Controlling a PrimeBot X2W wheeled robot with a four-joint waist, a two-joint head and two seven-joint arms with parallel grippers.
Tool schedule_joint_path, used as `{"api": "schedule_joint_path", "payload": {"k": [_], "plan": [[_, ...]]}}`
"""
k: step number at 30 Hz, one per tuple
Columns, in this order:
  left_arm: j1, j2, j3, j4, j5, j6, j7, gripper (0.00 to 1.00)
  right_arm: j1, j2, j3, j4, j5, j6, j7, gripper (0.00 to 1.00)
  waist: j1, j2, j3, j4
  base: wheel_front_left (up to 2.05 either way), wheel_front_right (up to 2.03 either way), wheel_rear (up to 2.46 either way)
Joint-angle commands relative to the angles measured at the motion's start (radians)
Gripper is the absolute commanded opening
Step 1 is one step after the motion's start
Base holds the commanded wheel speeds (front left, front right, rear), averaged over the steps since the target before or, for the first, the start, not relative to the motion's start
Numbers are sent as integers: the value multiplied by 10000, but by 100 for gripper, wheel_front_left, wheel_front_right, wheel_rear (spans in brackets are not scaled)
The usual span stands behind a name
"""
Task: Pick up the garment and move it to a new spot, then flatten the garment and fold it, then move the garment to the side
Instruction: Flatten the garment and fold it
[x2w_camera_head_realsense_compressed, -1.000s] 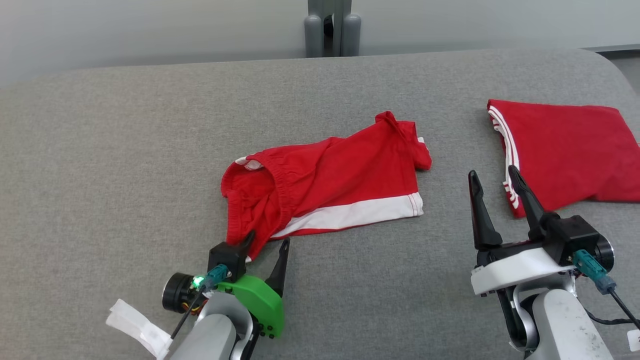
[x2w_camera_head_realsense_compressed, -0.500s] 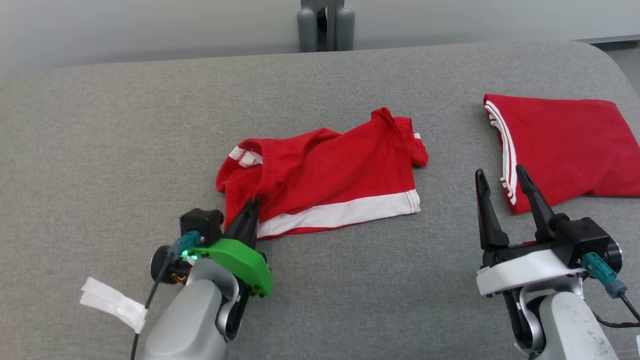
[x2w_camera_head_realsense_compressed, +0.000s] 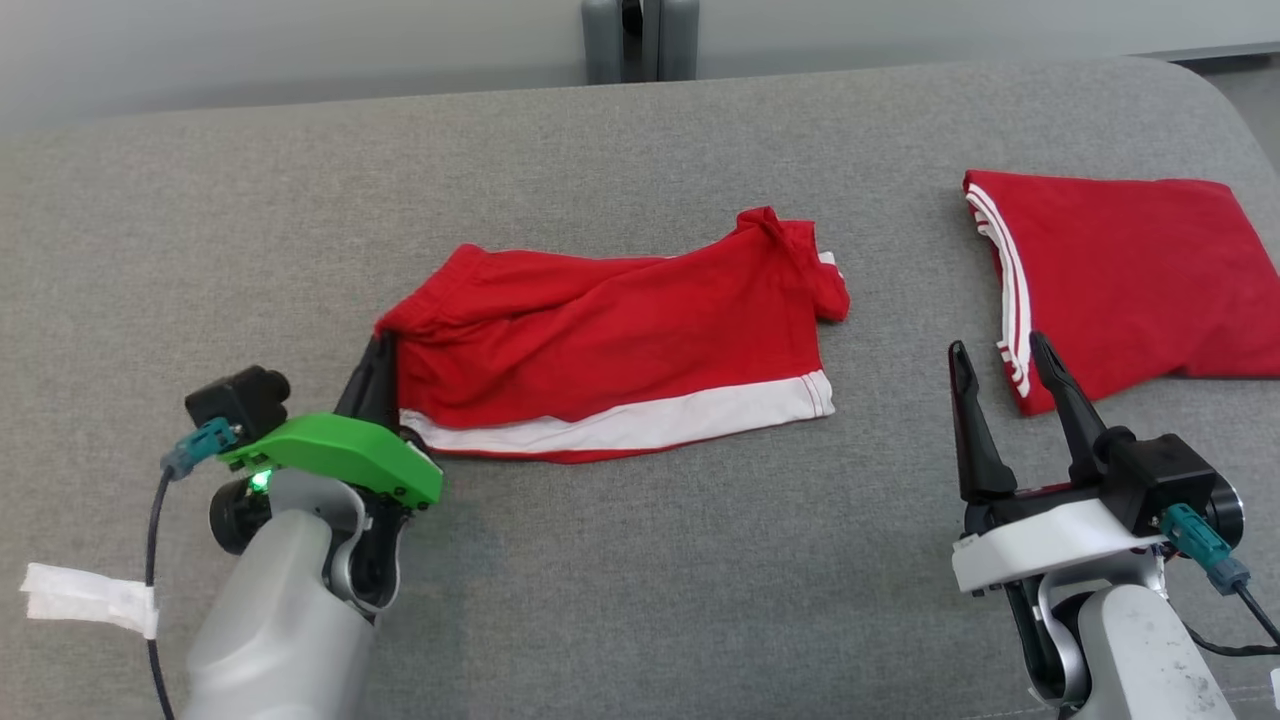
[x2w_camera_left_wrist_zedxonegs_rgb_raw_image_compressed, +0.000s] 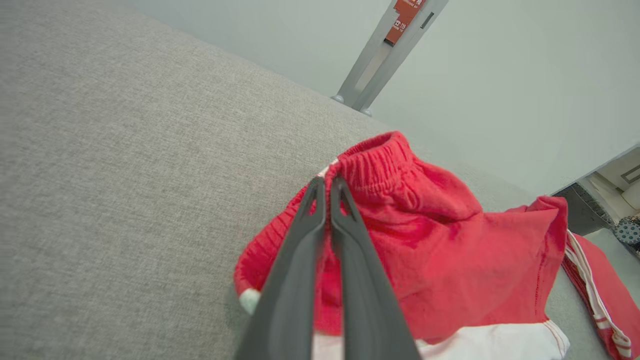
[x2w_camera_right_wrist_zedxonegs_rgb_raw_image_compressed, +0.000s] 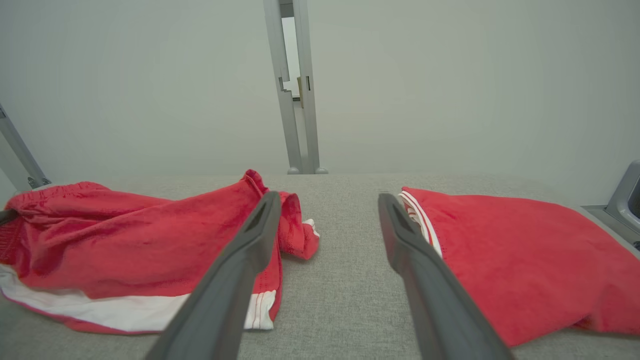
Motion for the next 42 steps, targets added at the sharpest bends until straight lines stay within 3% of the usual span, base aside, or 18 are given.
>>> {"api": "schedule_joint_path", "payload": {"k": [1,15,16,17,18,24,33,42], "plan": [[-204,98,159,138,-167,-40,-71,0,-88,-15,-3,-8,-17,-16,16,100,0,0,127,-98,0,0,0],[-484,204,939,1376,-758,-98,-378,0,-126,-15,53,18,-89,-16,23,100,0,0,397,-165,0,0,0],[-512,208,939,1420,-698,-95,-387,8,-138,-15,61,37,-87,-16,20,100,0,0,394,-158,0,0,0],[-546,216,914,1406,-602,-98,-408,49,-149,-15,71,55,-84,-16,15,100,0,0,389,-152,0,0,0],[-574,244,852,1343,-455,-106,-434,100,-163,-15,76,79,-75,-16,4,100,0,0,383,-142,0,0,0],[-108,436,827,290,776,-144,-451,100,-61,-15,-39,124,-13,-16,-108,100,0,0,160,1,0,0,0],[1480,32,1354,-1778,2534,2,-447,100,323,-15,-334,376,-76,-16,-203,100,0,0,-720,473,0,0,0],[3450,-309,1495,-3374,3766,442,-436,100,956,-16,-559,807,-263,-16,-276,100,0,0,-1661,819,0,0,0]]}}
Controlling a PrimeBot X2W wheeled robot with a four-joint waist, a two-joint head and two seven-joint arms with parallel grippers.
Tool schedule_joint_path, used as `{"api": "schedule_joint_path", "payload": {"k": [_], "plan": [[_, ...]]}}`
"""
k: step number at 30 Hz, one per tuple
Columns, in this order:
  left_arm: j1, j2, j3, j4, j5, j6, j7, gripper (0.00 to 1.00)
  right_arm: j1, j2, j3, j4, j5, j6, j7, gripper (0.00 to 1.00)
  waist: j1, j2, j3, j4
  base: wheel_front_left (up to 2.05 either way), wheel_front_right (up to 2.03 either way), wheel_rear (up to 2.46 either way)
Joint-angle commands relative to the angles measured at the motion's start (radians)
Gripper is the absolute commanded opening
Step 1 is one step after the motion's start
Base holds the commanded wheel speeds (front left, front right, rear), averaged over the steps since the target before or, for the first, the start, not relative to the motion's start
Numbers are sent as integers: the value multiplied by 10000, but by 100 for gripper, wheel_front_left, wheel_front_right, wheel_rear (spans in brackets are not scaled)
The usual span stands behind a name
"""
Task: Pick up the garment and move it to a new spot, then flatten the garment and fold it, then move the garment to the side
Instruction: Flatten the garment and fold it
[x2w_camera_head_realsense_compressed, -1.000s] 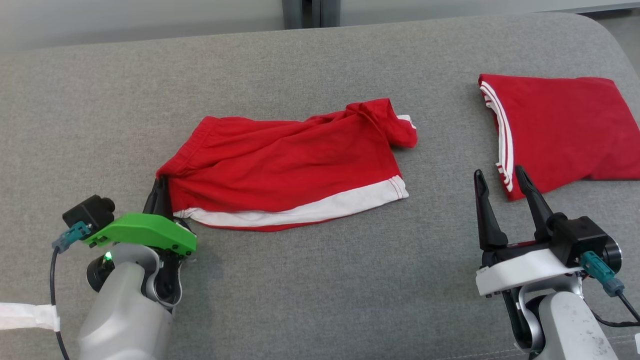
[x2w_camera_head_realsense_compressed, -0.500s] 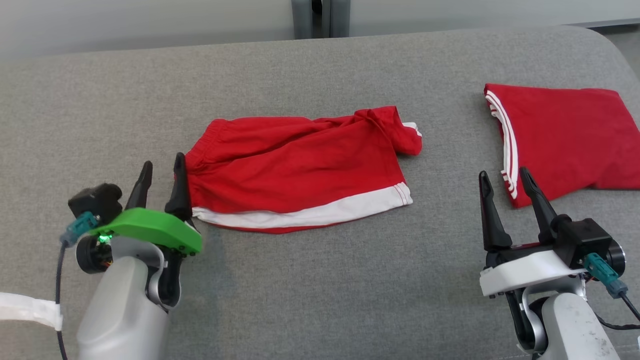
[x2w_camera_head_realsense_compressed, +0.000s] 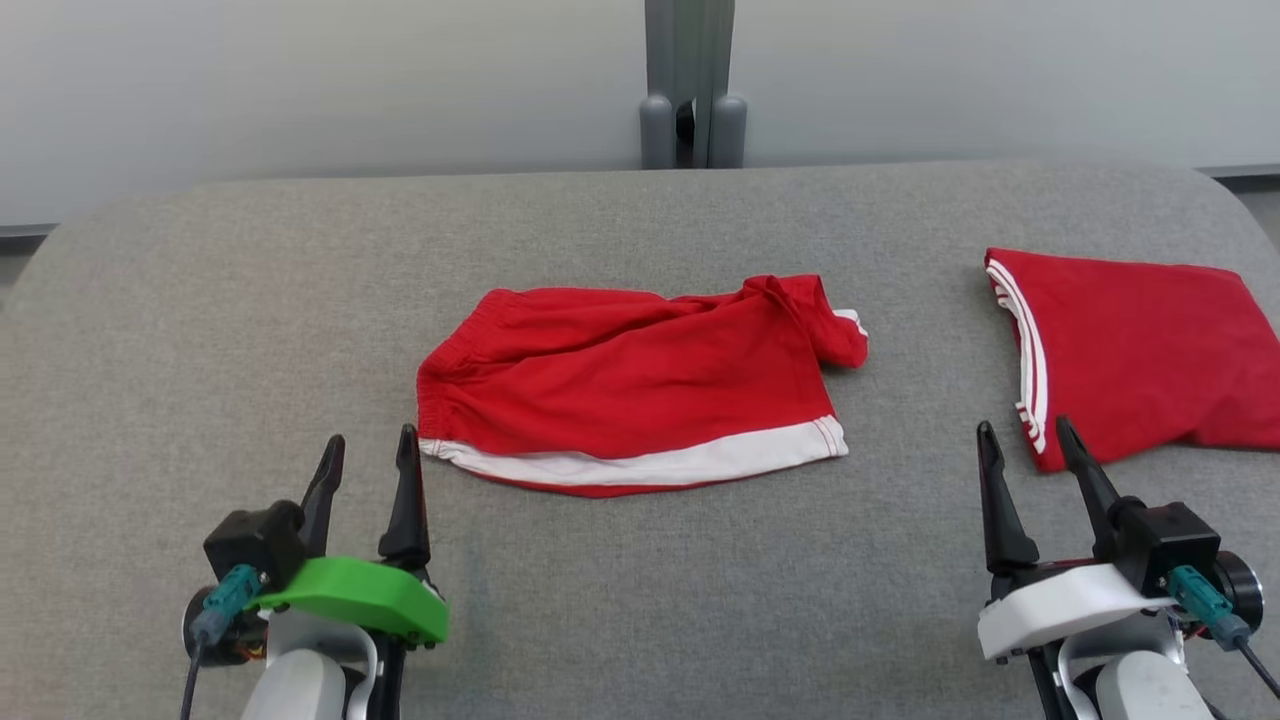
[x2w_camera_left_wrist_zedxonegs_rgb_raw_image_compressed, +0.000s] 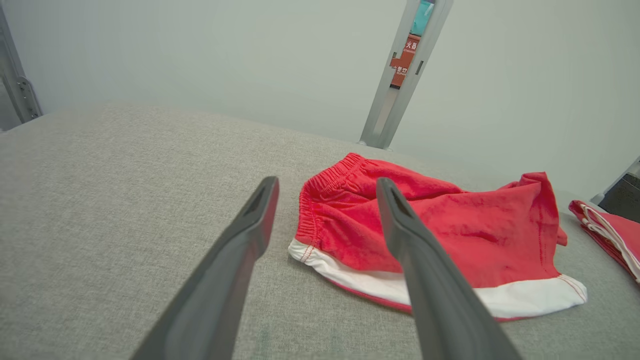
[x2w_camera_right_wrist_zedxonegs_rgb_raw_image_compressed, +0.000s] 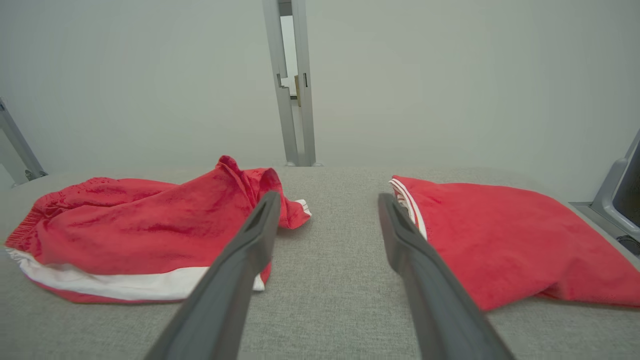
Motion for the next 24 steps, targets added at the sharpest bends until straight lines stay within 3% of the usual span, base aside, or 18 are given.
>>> {"api": "schedule_joint_path", "payload": {"k": [1,8,24], "plan": [[327,-43,64,-184,181,120,3,100,201,-16,27,52,-54,-16,-68,100,0,0,-404,217,0,0,0],[1263,-102,-73,-807,705,505,2,100,618,-18,46,-70,54,-16,-73,100,0,0,-615,178,0,0,0],[1779,-156,-384,-1048,531,729,2,100,739,-16,56,-137,-57,-16,-76,100,0,0,-659,168,0,0,0]]}}
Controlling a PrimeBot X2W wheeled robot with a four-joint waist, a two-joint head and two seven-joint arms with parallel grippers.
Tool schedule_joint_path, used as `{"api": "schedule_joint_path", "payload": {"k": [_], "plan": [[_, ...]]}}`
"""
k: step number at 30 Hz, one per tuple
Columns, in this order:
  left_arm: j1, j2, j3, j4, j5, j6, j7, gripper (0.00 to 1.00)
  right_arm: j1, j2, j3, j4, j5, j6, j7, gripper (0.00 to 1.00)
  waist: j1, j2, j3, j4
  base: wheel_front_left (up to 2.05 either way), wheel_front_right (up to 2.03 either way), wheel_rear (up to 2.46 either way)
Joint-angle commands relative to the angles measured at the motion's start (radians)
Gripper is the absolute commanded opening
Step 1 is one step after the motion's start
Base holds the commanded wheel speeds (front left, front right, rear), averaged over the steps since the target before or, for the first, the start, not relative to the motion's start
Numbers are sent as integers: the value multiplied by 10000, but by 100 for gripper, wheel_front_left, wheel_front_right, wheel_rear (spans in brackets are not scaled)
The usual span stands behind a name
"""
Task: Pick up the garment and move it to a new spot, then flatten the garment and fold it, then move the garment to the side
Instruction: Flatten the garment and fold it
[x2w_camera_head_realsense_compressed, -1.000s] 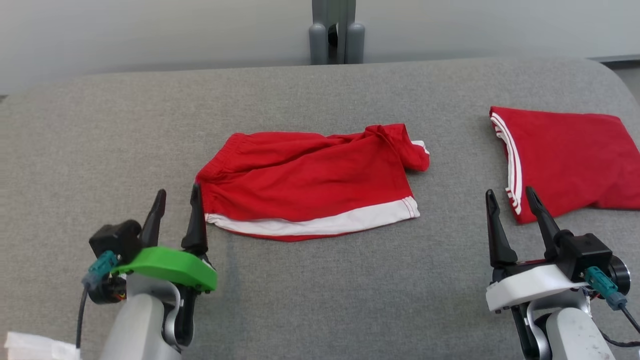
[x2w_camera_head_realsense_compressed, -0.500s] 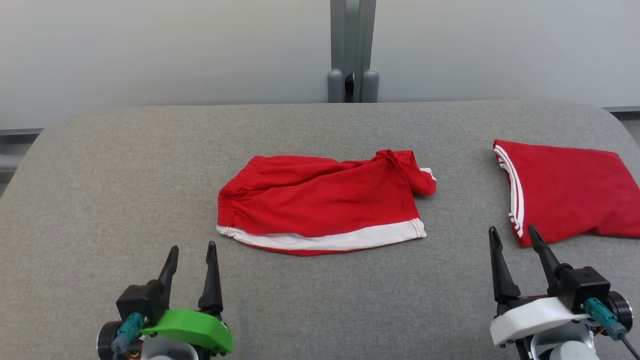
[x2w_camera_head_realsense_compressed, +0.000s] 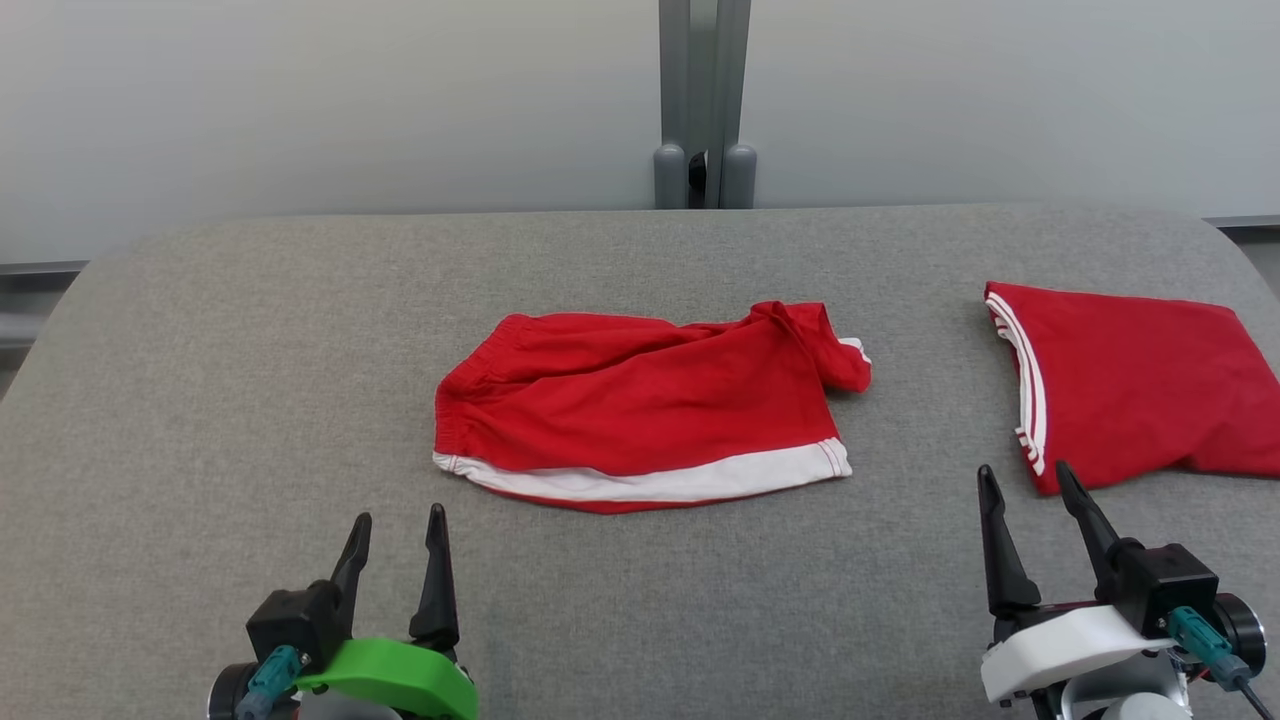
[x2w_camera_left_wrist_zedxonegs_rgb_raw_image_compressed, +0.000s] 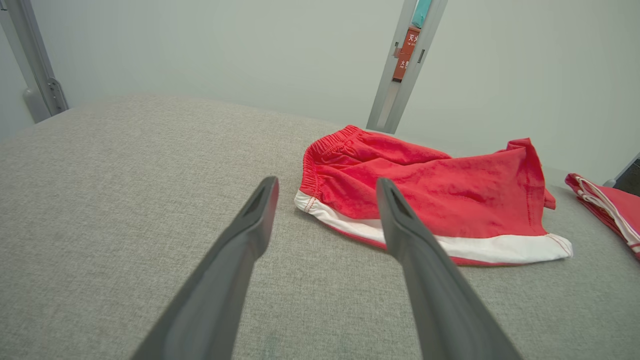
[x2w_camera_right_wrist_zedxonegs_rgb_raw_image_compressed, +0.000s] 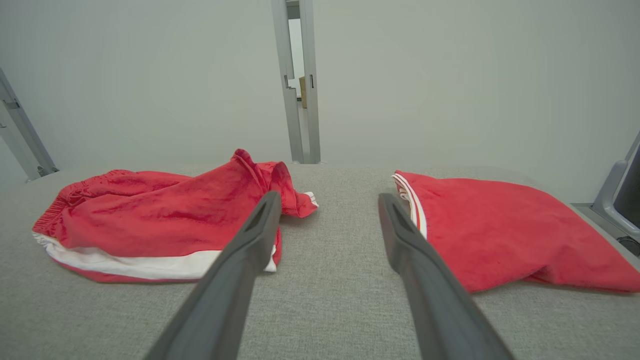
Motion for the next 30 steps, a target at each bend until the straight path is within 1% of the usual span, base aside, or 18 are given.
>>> {"api": "schedule_joint_path", "payload": {"k": [1,11,18,24,30], "plan": [[88,6,-10,7,-7,53,2,100,-52,-16,19,23,-41,-16,-43,100,0,0,10,18,0,0,0],[-51,22,-115,161,-93,103,2,100,-112,-18,102,66,92,-16,-44,100,0,0,144,51,0,0,0],[-690,271,-228,652,-35,-22,352,100,-289,-16,285,79,27,-16,-44,100,0,0,539,-46,0,0,0],[-1856,711,-415,1910,287,-147,966,100,-731,-18,566,78,-139,-16,-44,100,0,0,1228,-259,0,0,0],[-3125,759,-405,3400,166,-263,1008,100,-1142,-18,930,187,-134,-16,-44,100,0,0,1826,-584,0,0,0]]}}
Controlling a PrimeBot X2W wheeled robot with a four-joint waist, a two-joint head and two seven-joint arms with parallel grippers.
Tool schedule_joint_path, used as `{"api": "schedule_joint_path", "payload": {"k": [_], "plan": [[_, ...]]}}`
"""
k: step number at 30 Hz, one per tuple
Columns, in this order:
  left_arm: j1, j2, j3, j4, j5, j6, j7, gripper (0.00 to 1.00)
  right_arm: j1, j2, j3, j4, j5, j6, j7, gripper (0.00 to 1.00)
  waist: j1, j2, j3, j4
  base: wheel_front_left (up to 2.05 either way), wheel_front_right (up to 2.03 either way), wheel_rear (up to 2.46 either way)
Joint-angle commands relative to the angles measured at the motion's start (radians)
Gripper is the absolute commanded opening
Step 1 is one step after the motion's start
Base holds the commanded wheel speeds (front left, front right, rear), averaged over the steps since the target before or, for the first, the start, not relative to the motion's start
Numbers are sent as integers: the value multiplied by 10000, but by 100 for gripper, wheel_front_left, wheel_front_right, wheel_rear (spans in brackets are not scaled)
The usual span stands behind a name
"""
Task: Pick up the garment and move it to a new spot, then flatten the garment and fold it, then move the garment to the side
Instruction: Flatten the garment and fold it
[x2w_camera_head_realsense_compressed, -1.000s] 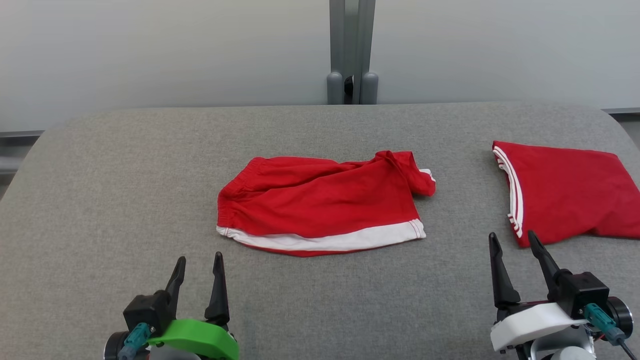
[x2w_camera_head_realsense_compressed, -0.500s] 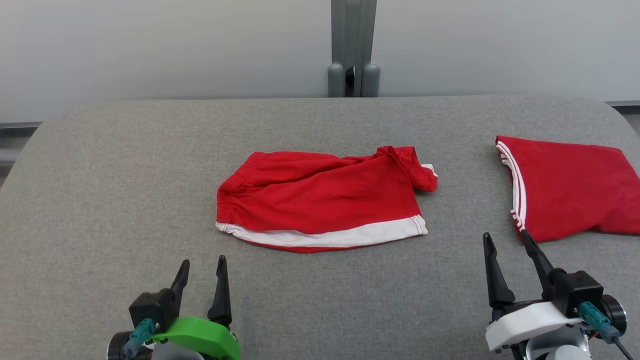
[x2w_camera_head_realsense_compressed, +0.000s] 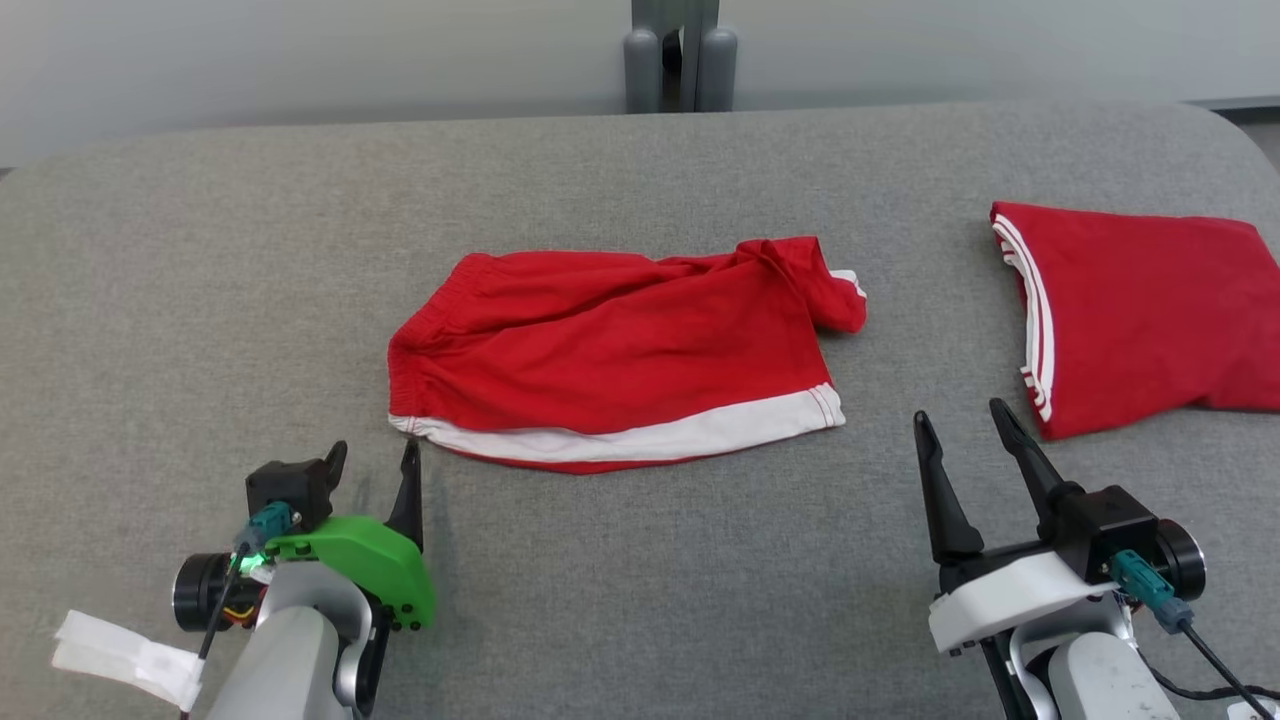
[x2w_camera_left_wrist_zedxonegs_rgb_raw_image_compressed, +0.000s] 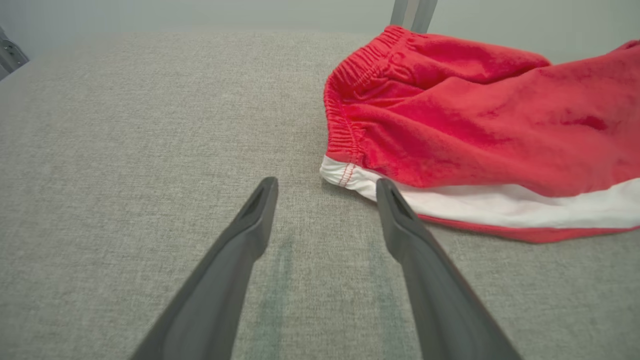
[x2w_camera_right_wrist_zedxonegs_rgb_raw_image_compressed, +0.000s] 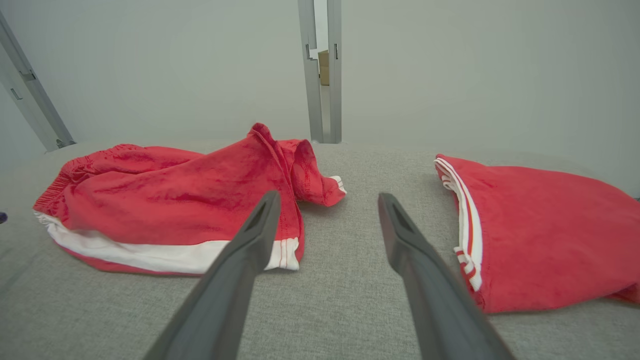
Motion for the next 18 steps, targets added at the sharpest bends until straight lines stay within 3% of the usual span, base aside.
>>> {"api": "schedule_joint_path", "payload": {"k": [1,14,15,16,18], "plan": [[-310,64,42,249,-114,-72,-106,100,-154,-18,57,25,18,-16,-45,100,0,0,421,-322,0,0,0],[-1671,105,-160,2333,2,-402,-752,100,-313,-16,166,204,-85,-16,-45,100,0,0,771,-615,0,0,0],[-1695,73,-184,2428,-2,-425,-798,71,-299,-16,189,238,-82,-16,-45,100,0,0,755,-600,0,0,0],[-1717,33,-215,2498,0,-431,-841,49,-296,-14,241,297,-108,-16,-45,100,0,0,736,-574,0,0,0],[-1749,-4,-266,2572,22,-491,-914,31,-364,-14,373,428,-209,-16,-45,100,0,0,714,-518,0,0,0]]}}
